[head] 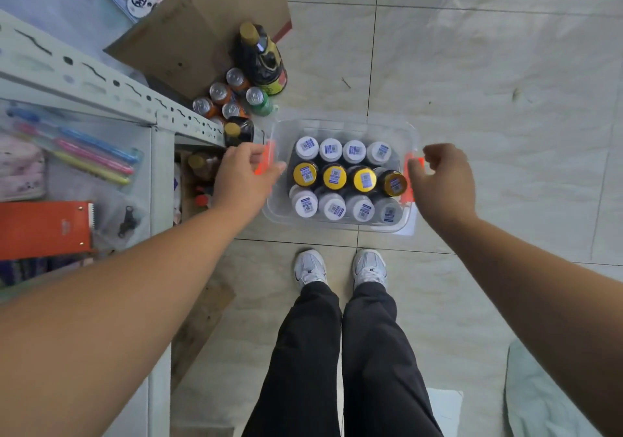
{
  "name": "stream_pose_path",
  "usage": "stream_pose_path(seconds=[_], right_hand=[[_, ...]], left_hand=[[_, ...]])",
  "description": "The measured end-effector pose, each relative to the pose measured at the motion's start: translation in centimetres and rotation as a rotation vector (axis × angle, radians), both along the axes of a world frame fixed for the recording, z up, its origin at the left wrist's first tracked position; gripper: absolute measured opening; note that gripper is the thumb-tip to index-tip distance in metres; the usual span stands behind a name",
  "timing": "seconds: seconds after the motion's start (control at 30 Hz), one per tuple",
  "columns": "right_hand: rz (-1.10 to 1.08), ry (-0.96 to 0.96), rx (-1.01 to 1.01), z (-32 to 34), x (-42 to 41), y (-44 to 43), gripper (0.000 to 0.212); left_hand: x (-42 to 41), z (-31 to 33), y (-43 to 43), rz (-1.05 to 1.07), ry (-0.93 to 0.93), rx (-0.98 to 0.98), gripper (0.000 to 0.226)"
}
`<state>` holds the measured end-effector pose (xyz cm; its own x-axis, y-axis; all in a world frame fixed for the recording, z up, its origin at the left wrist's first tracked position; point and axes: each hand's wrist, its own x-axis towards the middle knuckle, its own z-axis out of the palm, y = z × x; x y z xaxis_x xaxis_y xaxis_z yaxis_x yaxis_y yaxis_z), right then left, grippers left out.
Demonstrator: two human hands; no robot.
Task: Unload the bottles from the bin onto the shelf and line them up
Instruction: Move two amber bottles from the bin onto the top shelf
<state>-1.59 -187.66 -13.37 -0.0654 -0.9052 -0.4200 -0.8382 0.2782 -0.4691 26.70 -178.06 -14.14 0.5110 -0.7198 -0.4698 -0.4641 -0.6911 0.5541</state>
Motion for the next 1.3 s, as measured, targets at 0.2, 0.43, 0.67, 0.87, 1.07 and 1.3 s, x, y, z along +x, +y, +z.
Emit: stream_pose_path(seconds=[0.2, 0.43, 0.67, 0.87, 1.07, 1.3], right_hand=[[0.692, 0.005, -0.019, 1.4, 5.5, 1.4, 0.051], [0.819, 0.157, 0.087, -1.7, 9.1, 0.7, 0.029], [0.676, 0.088, 0.240, -2.2, 10.2, -0.1, 0.025], [0.764, 0.206, 0.164, -3.4, 10.9, 0.8, 0.018], [0.768, 0.187, 0.096, -4.1, 10.3, 1.0, 0.024], [0.788, 0.054, 0.115, 8.2, 11.2, -3.6, 0.037]], left_hand=[[-2.6, 0.9, -0.3, -0.379, 0.016, 0.055, 0.063], [-3.4, -1.7, -0.9, -0.341, 0.010, 0.076, 0.065], [-4.2, -0.9, -1.0, -0.293, -0.003, 0.047, 0.059], [-4.4, -1.8, -1.8, -0.368, -0.041, 0.101, 0.037], [-4.1, -2.6, -2.2, -0.386, -0.029, 0.121, 0.048], [-1.1, 8.7, -5.3, -0.391, 0.031, 0.015, 0.029]])
